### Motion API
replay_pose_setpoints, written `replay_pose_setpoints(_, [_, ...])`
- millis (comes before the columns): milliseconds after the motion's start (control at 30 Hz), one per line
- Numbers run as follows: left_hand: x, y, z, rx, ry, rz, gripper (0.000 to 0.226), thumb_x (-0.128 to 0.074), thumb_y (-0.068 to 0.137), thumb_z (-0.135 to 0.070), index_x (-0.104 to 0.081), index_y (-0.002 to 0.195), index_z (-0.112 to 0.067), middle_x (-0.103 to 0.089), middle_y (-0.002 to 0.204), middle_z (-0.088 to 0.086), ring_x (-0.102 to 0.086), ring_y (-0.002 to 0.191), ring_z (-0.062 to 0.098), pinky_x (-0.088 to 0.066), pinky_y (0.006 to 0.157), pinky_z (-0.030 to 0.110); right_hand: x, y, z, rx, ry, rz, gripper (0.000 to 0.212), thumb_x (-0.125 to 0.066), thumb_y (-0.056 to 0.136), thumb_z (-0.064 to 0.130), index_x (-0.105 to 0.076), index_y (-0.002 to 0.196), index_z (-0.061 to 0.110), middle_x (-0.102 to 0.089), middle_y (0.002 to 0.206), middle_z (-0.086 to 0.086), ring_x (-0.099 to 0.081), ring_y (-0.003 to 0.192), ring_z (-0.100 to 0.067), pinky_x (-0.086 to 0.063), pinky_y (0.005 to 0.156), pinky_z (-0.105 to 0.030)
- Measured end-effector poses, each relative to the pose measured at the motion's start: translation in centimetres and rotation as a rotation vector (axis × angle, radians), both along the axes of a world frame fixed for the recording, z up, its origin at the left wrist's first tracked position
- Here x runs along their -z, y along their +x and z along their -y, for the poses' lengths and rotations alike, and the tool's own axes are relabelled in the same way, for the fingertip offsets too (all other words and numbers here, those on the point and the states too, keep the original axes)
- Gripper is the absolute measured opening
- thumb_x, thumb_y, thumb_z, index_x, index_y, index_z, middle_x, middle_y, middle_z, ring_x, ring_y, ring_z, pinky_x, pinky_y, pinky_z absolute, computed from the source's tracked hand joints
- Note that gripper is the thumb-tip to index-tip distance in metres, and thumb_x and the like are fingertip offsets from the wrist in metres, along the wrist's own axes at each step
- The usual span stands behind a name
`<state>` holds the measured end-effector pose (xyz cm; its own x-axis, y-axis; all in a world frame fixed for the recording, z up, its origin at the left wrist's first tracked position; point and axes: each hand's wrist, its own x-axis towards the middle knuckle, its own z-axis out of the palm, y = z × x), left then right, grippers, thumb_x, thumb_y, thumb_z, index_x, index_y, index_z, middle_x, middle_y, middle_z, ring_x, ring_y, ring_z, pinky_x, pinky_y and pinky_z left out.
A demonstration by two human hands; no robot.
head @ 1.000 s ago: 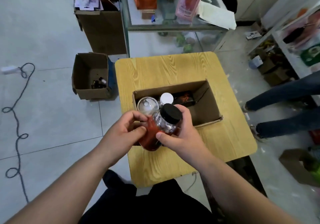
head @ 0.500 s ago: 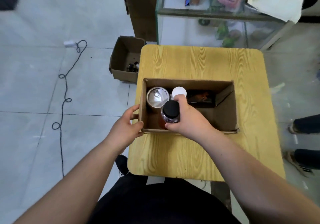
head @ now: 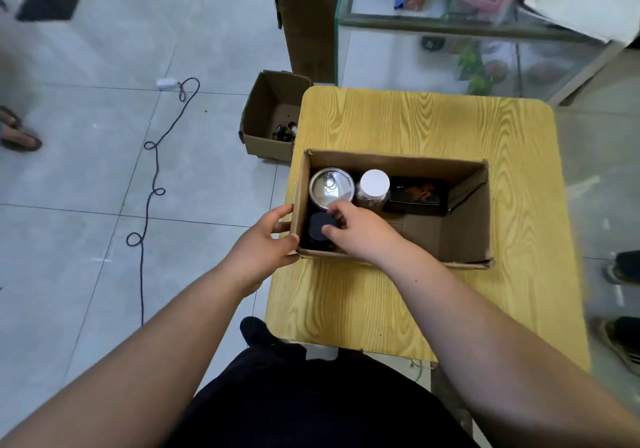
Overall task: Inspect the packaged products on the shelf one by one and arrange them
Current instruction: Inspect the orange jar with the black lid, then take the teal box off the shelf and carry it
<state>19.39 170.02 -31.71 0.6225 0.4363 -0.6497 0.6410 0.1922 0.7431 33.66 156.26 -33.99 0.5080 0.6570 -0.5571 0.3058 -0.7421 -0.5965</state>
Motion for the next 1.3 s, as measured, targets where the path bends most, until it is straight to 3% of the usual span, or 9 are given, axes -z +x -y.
replay_pose_setpoints(133, [-0.7, -0.3, 0.2, 0.06, 0.097, -0.034, 0.052, -0.061, 0.099, -0.013, -0.049, 0.147, -0.03, -0.059, 0.132, 0.002, -0.068, 0.108, 0.018, -0.063, 0.076, 0.032, -1.2, -1.0, 0.6, -0.053, 0.038, 0.133, 0.051, -0.059, 0.098, 0.043, -0.048, 0.145, 0.024, -0.057, 0.133, -0.006, -0.058, 0.12, -0.025, -0.05, 0.098, -0.038])
replay_pose_setpoints(233, [-1.8, -0.9, 0.2, 0.117, 0.193, -0.029, 0.045, -0.06, 0.1, -0.018, -0.052, 0.142, -0.031, -0.06, 0.133, -0.005, -0.067, 0.108, 0.011, -0.06, 0.077, 0.027, -2.3, -2.3, 1.4, -0.102, 0.146, 0.235, 0.062, -0.059, 0.098, 0.043, -0.041, 0.153, 0.023, -0.048, 0.15, -0.004, -0.045, 0.139, -0.024, -0.04, 0.114, -0.039])
replay_pose_setpoints(400, [-4.6, -3.4, 0.1, 0.128, 0.338, -0.03, 0.037, -0.059, 0.101, -0.026, -0.056, 0.136, -0.037, -0.062, 0.132, -0.014, -0.061, 0.115, 0.004, -0.052, 0.099, 0.033, -4.3, -3.9, 1.6, -0.268, 0.223, 0.378, 0.068, -0.055, 0.1, 0.046, -0.03, 0.16, 0.027, -0.026, 0.167, -0.006, -0.01, 0.158, -0.029, -0.015, 0.128, -0.044])
replay_pose_setpoints(500, [-6.4, -6.0, 0.0, 0.172, 0.565, -0.087, 0.046, -0.058, 0.1, -0.037, -0.048, 0.145, -0.041, -0.052, 0.141, -0.019, -0.047, 0.128, 0.0, -0.041, 0.107, 0.028, -5.8, -4.7, 0.7, -0.388, 0.273, 0.403, 0.068, -0.053, 0.101, 0.044, -0.026, 0.162, 0.029, -0.023, 0.168, -0.006, -0.004, 0.159, -0.027, -0.014, 0.126, -0.045])
replay_pose_setpoints(633, [-8.6, -10.3, -0.2, 0.164, 0.718, -0.158, 0.053, -0.055, 0.101, -0.04, -0.04, 0.152, -0.04, -0.042, 0.152, -0.017, -0.037, 0.134, -0.003, -0.03, 0.103, 0.019, -6.8, -6.4, -2.4, -0.546, 0.348, 0.449, 0.067, -0.053, 0.102, 0.04, -0.025, 0.162, 0.029, -0.022, 0.169, -0.007, -0.004, 0.159, -0.027, -0.015, 0.126, -0.044])
replay_pose_setpoints(833, [-10.9, -19.3, -0.9, 0.104, 0.944, -0.322, 0.061, -0.053, 0.101, -0.043, -0.031, 0.157, -0.034, -0.034, 0.159, -0.011, -0.018, 0.15, 0.01, -0.027, 0.114, 0.027, -8.7, -13.4, -7.7, -0.732, 0.46, 0.464, 0.067, -0.057, 0.1, 0.037, -0.031, 0.16, 0.026, -0.028, 0.166, -0.01, -0.009, 0.158, -0.031, -0.02, 0.126, -0.048])
replay_pose_setpoints(1000, [-12.0, -28.8, -1.4, -0.099, 0.917, -0.374, 0.062, -0.052, 0.1, -0.046, -0.03, 0.157, -0.037, -0.034, 0.159, -0.011, -0.021, 0.15, 0.013, -0.027, 0.117, 0.032, -10.2, -22.5, -11.7, -0.942, 0.516, 0.476, 0.066, -0.06, 0.098, 0.034, -0.036, 0.158, 0.023, -0.034, 0.163, -0.011, -0.016, 0.157, -0.033, -0.021, 0.124, -0.048])
replay_pose_setpoints(1167, [-12.2, -41.0, -0.3, -0.204, 0.995, -0.561, 0.071, -0.032, 0.092, -0.058, -0.041, 0.154, -0.024, -0.048, 0.153, 0.004, -0.034, 0.147, 0.034, -0.034, 0.117, 0.05, -11.5, -34.3, -15.2, -1.123, 0.612, 0.452, 0.063, -0.063, 0.091, 0.031, -0.048, 0.151, 0.018, -0.047, 0.154, -0.016, -0.031, 0.151, -0.039, -0.034, 0.116, -0.054])
replay_pose_setpoints(1300, [-11.9, -51.0, 2.3, -0.322, 0.967, -0.691, 0.077, -0.027, 0.088, -0.058, -0.046, 0.151, -0.02, -0.053, 0.149, 0.01, -0.039, 0.143, 0.04, -0.036, 0.115, 0.056, -12.3, -44.7, -16.8, -1.284, 0.639, 0.388, 0.064, -0.059, 0.098, 0.033, -0.038, 0.157, 0.026, -0.035, 0.163, -0.008, -0.015, 0.158, -0.028, -0.023, 0.123, -0.044])
